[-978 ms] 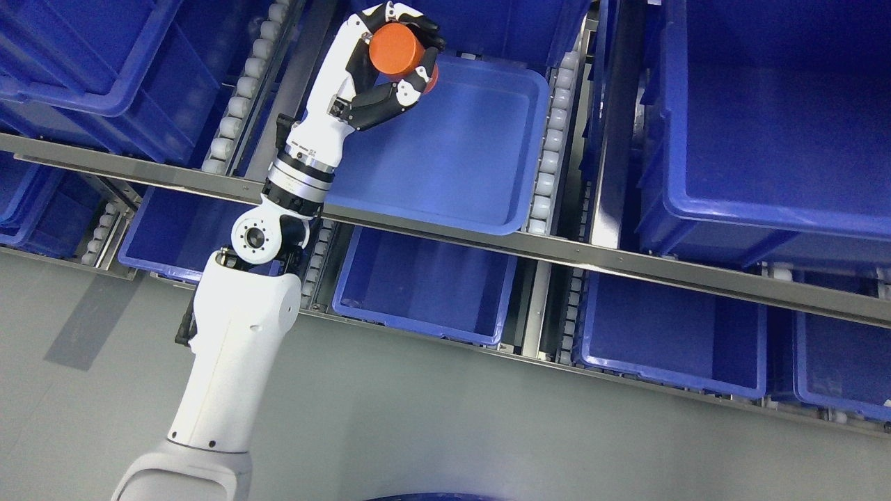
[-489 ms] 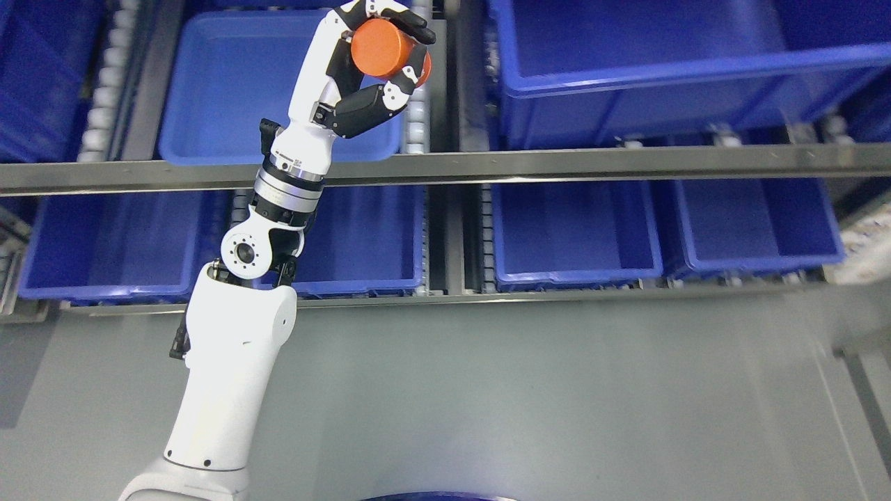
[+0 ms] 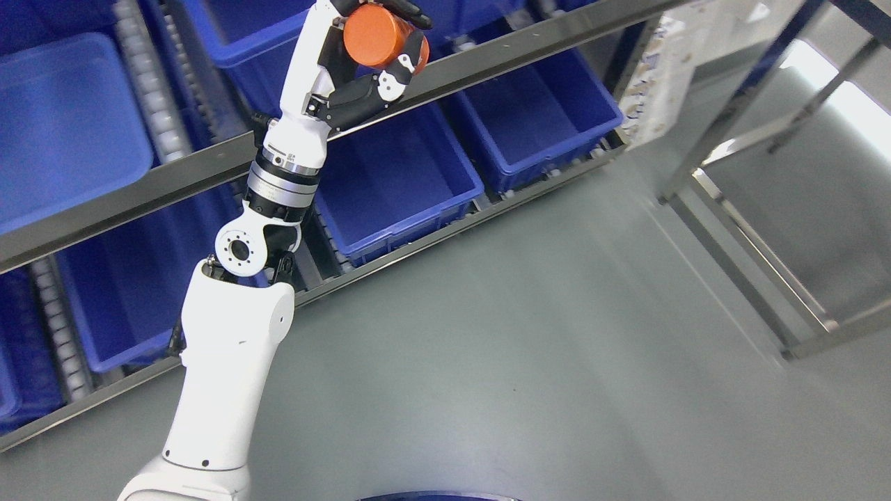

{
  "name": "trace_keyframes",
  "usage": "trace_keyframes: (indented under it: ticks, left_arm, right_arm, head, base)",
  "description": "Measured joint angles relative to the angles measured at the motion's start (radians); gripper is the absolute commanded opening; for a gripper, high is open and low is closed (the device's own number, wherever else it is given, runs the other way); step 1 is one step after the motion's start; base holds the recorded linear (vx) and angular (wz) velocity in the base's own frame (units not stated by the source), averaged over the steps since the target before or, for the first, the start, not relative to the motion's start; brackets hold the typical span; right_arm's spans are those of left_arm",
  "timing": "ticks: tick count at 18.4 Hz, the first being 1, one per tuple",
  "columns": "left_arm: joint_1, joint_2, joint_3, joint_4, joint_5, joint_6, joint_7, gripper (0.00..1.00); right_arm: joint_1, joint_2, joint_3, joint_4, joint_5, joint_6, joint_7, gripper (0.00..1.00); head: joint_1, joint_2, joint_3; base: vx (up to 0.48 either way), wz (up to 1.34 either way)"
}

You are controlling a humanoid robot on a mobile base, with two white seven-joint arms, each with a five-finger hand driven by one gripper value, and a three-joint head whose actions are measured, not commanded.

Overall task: Grab orange capacitor from left shelf to right desk
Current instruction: 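Carry the capacitor in the left hand while turning toward the steel table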

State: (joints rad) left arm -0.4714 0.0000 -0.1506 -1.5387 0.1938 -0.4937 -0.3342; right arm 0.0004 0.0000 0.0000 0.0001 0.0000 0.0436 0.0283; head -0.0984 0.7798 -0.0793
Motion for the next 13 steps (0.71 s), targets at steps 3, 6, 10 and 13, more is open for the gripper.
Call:
trace_keyframes:
  ticks: [3,6,10,13]
  left_arm:
    - [-0.001,0.000,-0.005,-0.006,0.000,0.006,0.000,0.01]
    - [-0.001,0.000,-0.010,-0.011,0.000,0.009,0.001,0.01]
    - [-0.001,0.000,-0.019,-0.016,0.000,0.012,0.001,0.01]
    - [-0.001,0.000,-0.030,-0.018,0.000,0.014,0.001,0.01]
  right_arm:
    - [0.000,0.000,0.000,0.000,0.000,0.000,0.003,1.00]
    - [0.000,0.000,0.000,0.000,0.000,0.000,0.003,1.00]
    - [0.000,0.000,0.000,0.000,0.000,-0.004,0.003,1.00]
    - [0.000,0.000,0.000,0.000,0.000,-0.006,0.003,1.00]
  head:
    - [0.0000,0.000,0.000]
    - [0.0000,0.000,0.000]
    - [0.0000,0.001,0.000]
    - [0.0000,0.001,0.000]
  base:
    - [0.061,-0.79]
    - [0.129,-0.72]
    - [0.182,-0.74]
    - [0.265,-0.66]
